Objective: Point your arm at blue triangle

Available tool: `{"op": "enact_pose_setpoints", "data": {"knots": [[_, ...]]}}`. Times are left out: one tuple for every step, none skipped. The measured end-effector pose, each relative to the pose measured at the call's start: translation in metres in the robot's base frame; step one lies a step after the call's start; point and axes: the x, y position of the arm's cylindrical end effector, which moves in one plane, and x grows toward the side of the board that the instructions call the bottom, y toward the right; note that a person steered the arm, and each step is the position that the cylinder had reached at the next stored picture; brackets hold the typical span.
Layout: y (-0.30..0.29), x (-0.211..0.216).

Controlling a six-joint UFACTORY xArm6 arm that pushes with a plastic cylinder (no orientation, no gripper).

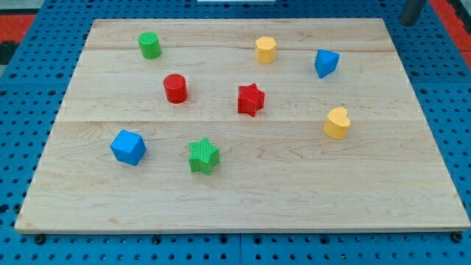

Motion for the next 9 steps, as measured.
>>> {"op": "enact_pose_setpoints", "data": {"knots": [[0.000,0.000],[0.000,0.001],[-0.004,0.002],[-0.004,0.002],[-0.004,0.009],[-0.006,0.009],[-0.031,0.006],[-0.032,0.004],[-0.032,0.003]]}}
